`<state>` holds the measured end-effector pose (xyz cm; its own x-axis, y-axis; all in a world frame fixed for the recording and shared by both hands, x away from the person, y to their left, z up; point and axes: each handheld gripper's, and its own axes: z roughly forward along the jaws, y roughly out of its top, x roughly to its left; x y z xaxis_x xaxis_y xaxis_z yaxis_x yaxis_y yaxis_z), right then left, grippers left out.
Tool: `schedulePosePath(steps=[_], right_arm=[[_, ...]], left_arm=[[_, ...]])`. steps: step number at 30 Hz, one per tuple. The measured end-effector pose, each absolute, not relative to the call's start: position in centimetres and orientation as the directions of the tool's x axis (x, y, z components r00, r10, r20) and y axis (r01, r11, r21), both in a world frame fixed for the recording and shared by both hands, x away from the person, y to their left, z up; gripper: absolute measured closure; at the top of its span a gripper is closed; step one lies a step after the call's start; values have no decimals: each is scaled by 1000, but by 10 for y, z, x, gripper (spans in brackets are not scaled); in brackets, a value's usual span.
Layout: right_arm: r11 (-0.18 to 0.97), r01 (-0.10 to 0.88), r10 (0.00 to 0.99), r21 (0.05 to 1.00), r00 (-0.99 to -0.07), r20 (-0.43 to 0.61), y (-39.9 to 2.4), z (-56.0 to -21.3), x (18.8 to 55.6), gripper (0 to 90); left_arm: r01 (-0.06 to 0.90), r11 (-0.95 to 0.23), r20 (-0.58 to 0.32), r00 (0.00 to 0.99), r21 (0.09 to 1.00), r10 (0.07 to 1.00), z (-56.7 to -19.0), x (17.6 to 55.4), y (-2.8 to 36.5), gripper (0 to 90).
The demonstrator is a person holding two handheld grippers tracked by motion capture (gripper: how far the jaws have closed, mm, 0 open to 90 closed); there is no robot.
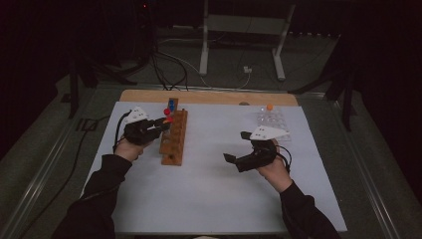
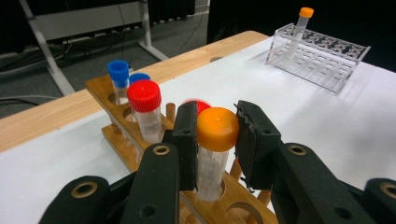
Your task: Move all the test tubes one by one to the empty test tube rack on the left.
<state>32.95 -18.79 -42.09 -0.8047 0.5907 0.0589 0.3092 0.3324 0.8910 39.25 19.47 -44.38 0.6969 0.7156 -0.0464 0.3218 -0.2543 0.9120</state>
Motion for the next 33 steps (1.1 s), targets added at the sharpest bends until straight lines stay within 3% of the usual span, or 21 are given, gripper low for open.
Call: schedulePosePath(steps=[9, 11, 13, 21, 24, 27, 29, 30, 33], right_arm=[[327, 309, 595, 893, -802, 59, -191, -419, 331, 0], [325, 304, 602, 896, -797, 52, -194, -417, 333, 0], [315, 302, 617, 900, -786, 47, -200, -413, 335, 0], [299, 335, 730, 894, -683, 12, -245, -414, 367, 0], [296, 375, 793, 879, -609, -7, -263, -422, 381, 57], [279, 406, 841, 870, -540, -17, -280, -432, 394, 163], [273, 431, 865, 860, -502, -23, -287, -437, 404, 276], [279, 441, 869, 853, -494, -29, -289, -440, 409, 377], [270, 479, 899, 835, -436, -40, -292, -445, 426, 500]], left_arm=[[345, -274, -56, 707, 898, 705, -449, 392, 195, 697], [334, -268, -58, 716, 904, 696, -447, 390, 196, 590], [330, -258, -68, 724, 908, 687, -444, 386, 197, 428], [283, -242, -77, 782, 928, 618, -432, 363, 200, 104], [272, -242, -79, 801, 931, 593, -430, 358, 200, 31], [271, -231, -89, 806, 935, 586, -430, 357, 202, 21], [269, -229, -87, 804, 935, 589, -430, 356, 203, 18], [271, -228, -89, 802, 935, 591, -431, 357, 203, 18], [270, -227, -87, 801, 936, 592, -431, 357, 203, 16]])
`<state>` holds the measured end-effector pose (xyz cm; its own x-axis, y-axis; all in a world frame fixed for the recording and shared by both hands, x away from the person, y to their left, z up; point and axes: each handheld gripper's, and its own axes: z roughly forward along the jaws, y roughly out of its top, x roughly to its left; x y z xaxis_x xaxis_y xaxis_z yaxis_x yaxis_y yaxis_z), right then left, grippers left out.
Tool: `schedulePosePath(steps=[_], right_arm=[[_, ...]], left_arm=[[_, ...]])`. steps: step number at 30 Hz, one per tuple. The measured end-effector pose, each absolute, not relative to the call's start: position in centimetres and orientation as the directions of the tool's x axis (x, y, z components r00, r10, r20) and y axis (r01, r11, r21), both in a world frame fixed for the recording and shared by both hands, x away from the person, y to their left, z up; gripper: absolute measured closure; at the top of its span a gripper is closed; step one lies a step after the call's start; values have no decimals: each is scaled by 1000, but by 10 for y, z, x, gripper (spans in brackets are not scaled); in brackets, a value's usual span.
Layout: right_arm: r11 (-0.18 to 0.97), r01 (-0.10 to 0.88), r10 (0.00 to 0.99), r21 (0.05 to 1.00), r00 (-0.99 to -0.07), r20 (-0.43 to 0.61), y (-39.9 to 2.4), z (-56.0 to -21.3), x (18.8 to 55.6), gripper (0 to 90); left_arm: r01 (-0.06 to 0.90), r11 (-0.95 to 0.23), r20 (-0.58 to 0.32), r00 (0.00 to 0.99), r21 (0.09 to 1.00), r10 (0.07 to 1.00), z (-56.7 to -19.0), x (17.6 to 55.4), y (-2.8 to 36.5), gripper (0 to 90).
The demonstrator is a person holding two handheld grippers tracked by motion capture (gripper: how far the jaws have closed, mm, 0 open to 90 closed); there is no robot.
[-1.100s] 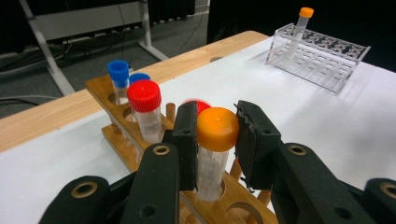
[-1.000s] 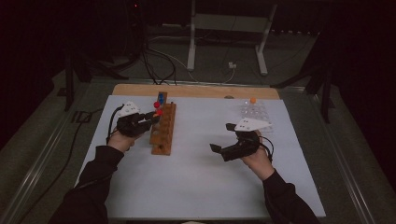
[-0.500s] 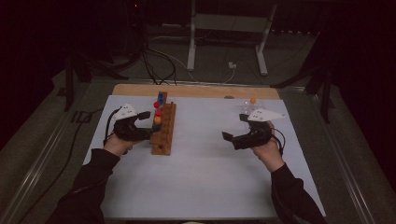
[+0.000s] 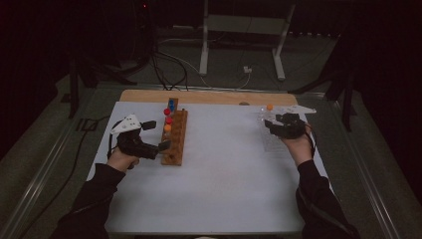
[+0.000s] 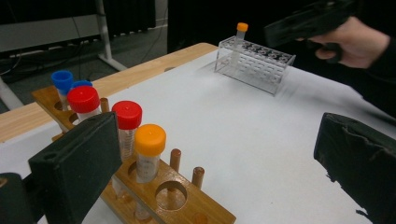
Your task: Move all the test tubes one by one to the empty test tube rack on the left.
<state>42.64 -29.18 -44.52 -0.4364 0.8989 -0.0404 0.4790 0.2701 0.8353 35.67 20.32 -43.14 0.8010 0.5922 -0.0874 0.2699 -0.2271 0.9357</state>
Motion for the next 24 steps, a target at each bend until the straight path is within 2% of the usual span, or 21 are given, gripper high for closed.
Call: schedulePosePath(steps=[6, 10, 19, 24], right_arm=[[246, 552, 932, 797, -360, -39, -288, -456, 458, 640], [246, 587, 940, 772, -339, -41, -284, -461, 471, 691], [236, 594, 942, 769, -336, -29, -282, -457, 478, 751], [229, 536, 938, 813, -344, -37, -285, -440, 469, 752]], left_arm=[[269, -224, -89, 802, 937, 591, -431, 356, 203, 16], [267, -223, -88, 802, 937, 591, -431, 356, 203, 16], [277, -220, -99, 801, 935, 591, -432, 357, 203, 16], [278, -219, -97, 798, 935, 595, -431, 358, 204, 16]])
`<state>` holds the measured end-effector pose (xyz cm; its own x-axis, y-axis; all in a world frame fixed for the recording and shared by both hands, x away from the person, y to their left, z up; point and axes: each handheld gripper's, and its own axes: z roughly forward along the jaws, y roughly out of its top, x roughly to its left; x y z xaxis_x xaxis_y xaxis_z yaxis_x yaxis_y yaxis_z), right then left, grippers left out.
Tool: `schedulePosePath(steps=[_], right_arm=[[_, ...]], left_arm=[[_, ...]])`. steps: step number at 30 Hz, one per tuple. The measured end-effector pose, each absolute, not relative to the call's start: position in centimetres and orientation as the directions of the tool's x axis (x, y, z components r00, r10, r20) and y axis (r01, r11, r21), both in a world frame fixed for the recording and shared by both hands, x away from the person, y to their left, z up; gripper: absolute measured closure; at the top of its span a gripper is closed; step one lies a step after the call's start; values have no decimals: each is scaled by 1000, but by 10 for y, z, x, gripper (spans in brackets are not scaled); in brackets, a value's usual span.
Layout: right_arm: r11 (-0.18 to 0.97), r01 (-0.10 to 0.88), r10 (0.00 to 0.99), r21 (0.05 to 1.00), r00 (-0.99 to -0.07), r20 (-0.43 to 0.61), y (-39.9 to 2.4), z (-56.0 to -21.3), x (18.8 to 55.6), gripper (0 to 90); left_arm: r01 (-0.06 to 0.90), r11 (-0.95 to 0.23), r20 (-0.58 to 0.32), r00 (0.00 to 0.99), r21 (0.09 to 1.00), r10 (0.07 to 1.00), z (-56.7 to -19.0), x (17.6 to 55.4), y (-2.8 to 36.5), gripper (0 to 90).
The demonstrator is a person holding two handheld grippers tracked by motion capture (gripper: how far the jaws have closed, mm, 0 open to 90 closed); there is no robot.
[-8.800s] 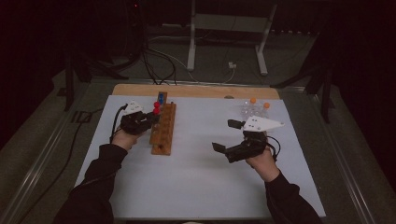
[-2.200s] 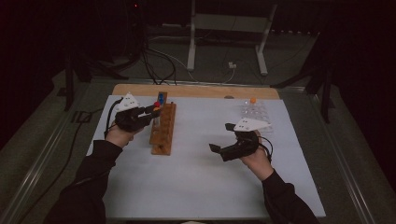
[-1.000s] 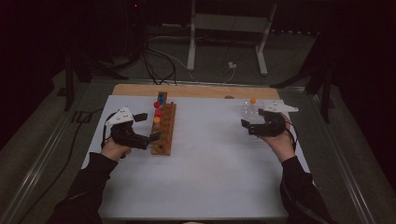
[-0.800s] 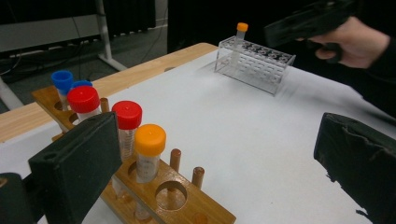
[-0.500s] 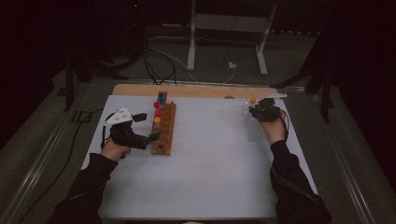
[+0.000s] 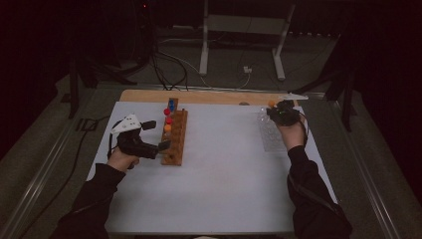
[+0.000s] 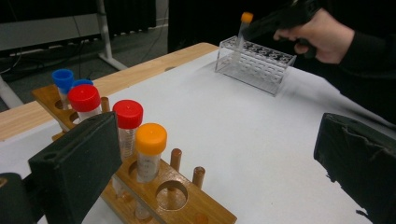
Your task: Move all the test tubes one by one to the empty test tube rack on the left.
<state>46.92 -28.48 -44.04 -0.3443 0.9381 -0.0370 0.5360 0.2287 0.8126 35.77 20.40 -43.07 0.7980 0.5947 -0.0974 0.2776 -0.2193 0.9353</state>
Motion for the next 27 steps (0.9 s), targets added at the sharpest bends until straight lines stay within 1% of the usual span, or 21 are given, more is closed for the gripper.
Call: schedulePosePath(steps=[5, 7, 9, 11, 13, 16, 17, 21, 23, 27], right_arm=[[256, 460, 924, 850, -373, -77, -282, -410, 454, 752], [263, 434, 913, 861, -401, -77, -279, -401, 445, 752], [290, 416, 887, 862, -454, -79, -270, -397, 433, 752], [338, 395, 856, 854, -506, -104, -259, -398, 421, 752], [363, 376, 824, 853, -558, -105, -248, -400, 407, 752], [374, 358, 774, 856, -628, -75, -233, -405, 388, 752], [390, 349, 756, 852, -650, -80, -227, -407, 382, 752], [416, 325, 694, 850, -717, -66, -208, -412, 362, 751], [419, 317, 670, 851, -740, -54, -202, -414, 354, 752], [432, 304, 620, 849, -784, -34, -190, -418, 340, 752]], left_arm=[[271, -213, -95, 797, 939, 597, -424, 356, 203, 16], [270, -217, -91, 797, 938, 598, -421, 355, 201, 16], [265, -222, -87, 802, 939, 591, -418, 354, 198, 17], [263, -220, -93, 812, 939, 576, -415, 352, 193, 16], [258, -222, -93, 821, 940, 563, -413, 351, 188, 17], [261, -228, -104, 839, 938, 534, -410, 351, 178, 17], [259, -237, -100, 844, 936, 527, -409, 351, 174, 17], [242, -266, -84, 867, 933, 491, -404, 350, 158, 17], [241, -268, -92, 877, 933, 471, -402, 350, 150, 17], [226, -279, -92, 901, 933, 423, -400, 349, 131, 40]])
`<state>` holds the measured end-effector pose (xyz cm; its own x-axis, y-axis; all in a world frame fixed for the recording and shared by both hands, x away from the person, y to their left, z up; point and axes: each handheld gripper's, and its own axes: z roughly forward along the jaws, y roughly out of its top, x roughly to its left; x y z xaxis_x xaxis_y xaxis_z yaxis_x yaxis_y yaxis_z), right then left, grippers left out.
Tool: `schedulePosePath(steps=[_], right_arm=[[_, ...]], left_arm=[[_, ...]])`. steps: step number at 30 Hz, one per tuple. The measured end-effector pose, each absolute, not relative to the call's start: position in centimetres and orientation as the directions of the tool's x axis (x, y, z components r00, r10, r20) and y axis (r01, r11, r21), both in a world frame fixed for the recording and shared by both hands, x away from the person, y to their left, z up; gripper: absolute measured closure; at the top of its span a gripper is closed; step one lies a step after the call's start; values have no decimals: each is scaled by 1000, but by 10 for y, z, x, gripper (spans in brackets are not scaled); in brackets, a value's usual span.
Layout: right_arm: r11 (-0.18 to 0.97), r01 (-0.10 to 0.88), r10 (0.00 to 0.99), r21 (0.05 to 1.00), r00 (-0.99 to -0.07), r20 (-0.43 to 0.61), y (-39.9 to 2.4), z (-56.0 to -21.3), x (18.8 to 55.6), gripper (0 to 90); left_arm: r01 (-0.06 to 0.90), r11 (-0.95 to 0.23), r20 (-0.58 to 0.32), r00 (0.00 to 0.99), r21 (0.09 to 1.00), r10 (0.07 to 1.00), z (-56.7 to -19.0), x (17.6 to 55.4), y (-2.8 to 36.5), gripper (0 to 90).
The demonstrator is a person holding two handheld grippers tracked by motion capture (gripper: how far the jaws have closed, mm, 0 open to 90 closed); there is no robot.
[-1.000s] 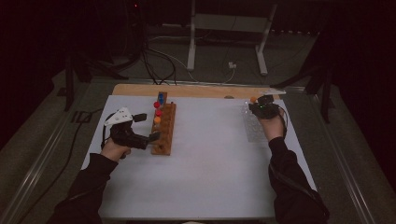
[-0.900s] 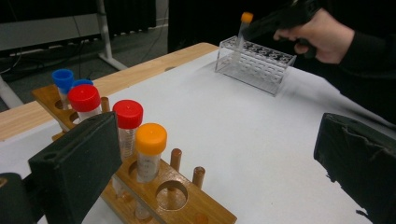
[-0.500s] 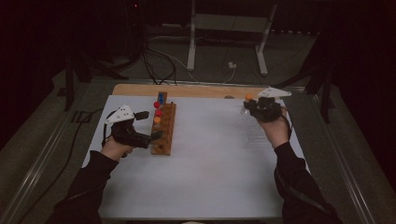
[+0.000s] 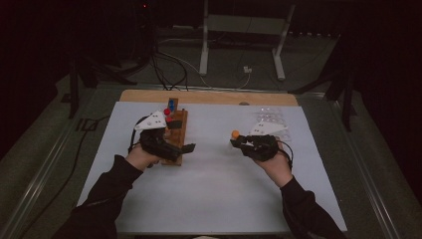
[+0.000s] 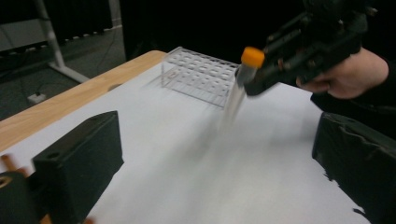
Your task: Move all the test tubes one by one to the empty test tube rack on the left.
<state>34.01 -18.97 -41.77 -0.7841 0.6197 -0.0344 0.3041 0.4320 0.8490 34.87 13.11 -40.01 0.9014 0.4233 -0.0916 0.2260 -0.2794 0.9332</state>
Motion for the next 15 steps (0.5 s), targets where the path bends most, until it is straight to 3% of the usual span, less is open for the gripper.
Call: schedulePosePath(steps=[4, 15], right_arm=[[452, 295, 582, 842, -813, -28, -179, -421, 331, 751], [468, 291, 540, 834, -842, -9, -168, -428, 324, 752]], left_arm=[[212, -301, -84, 918, 930, 387, -399, 348, 110, 86], [187, -333, -73, 943, 924, 326, -406, 349, 68, 358]])
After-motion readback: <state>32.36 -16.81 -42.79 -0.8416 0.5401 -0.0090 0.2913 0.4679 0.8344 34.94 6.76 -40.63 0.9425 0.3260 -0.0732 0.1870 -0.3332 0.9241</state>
